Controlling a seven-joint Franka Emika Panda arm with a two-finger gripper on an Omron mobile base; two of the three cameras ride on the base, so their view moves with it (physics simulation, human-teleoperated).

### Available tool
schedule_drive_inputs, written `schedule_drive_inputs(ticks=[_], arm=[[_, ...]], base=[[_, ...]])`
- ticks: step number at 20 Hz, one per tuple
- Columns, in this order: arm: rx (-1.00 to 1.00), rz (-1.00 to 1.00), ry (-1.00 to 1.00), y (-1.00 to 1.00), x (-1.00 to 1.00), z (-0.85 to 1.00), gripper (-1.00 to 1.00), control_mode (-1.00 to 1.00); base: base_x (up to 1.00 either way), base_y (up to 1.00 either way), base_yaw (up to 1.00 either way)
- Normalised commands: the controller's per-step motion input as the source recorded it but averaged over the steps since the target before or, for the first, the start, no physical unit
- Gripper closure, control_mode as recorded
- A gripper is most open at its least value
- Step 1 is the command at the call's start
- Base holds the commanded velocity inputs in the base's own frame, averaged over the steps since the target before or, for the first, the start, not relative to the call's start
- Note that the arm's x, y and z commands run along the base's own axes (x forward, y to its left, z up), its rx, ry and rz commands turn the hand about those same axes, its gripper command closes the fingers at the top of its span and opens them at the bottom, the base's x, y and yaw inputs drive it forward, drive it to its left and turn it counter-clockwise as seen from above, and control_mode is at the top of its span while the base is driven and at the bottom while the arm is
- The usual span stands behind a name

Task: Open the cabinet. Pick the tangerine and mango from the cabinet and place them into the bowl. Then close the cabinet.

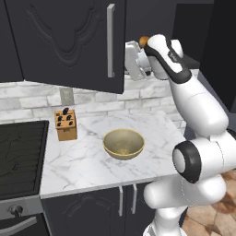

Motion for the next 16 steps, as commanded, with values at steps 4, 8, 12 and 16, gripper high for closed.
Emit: schedule_drive_inputs(ticks=[4, 8, 12, 16], arm=[[0.00, 0.00, -0.03, 0.06, 0.67, -0.32, -1.00, -1.00], [0.00, 0.00, -0.04, 0.09, 0.64, -0.32, -1.00, -1.00], [0.00, 0.00, 0.00, 0.34, 0.31, -0.31, -1.00, -1.00], [-0.05, 0.02, -0.05, 0.92, -0.04, -0.34, -1.00, -1.00]], base=[[0.00, 0.00, 0.00], [0.00, 0.00, 0.00], [0.00, 0.00, 0.00], [0.00, 0.00, 0.00]])
